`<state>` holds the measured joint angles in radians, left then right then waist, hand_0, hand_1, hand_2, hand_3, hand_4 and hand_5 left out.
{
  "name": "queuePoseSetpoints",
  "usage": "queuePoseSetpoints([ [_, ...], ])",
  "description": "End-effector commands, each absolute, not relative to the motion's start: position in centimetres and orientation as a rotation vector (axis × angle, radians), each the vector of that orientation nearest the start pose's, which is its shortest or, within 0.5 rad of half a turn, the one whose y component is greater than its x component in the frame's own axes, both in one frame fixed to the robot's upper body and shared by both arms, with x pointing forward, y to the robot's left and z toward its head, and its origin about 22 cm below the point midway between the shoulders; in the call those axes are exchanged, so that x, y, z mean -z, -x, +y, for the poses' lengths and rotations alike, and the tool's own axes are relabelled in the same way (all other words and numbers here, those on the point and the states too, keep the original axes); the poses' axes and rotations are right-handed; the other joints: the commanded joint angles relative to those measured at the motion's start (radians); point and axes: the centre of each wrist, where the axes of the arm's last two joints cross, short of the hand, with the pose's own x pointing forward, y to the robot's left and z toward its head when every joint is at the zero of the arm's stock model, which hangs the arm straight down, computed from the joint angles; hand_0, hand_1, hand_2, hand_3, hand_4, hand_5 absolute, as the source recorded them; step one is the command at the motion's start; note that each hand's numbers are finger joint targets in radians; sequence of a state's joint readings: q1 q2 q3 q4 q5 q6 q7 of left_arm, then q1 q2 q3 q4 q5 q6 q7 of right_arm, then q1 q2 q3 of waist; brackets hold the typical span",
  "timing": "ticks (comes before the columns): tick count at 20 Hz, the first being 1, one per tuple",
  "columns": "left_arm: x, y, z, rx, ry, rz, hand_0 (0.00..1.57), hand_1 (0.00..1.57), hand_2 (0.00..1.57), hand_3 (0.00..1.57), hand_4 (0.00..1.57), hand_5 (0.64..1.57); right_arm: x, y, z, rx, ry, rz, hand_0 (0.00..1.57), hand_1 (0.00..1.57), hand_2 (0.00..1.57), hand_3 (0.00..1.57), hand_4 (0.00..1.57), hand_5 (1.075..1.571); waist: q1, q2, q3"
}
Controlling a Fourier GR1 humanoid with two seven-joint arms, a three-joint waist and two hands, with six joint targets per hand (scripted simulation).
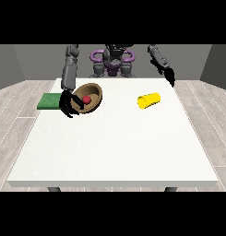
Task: Pick the cup and pour the ball into the bowl, then pick the bowl and place it on the pad
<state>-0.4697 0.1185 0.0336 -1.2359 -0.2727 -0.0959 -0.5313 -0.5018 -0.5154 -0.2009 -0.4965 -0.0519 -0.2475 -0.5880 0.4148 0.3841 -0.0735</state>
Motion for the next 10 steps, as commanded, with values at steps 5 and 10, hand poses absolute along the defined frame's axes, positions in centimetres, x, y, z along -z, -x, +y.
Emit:
queuePoseSetpoints([
  [5, -4.6, -35.5, 20.0, 0.582, 0.030, -2.070, 0.00, 0.00, 0.00, 0.00, 0.00, 0.707, 2.0, -31.1, -44.0, -0.014, 0.847, -1.168, 1.57, 1.57, 1.57, 1.57, 1.18, 1.571, 0.078, -0.066, 0.0663],
  [10, 0.0, -34.9, 22.6, 0.491, -0.023, -1.958, 0.00, 0.00, 0.00, 0.00, 0.00, 0.707, -1.2, -34.3, -42.1, -0.142, 0.849, -1.065, 1.57, 1.57, 1.57, 1.57, 1.18, 1.570, -0.015, -0.171, 0.0683],
])
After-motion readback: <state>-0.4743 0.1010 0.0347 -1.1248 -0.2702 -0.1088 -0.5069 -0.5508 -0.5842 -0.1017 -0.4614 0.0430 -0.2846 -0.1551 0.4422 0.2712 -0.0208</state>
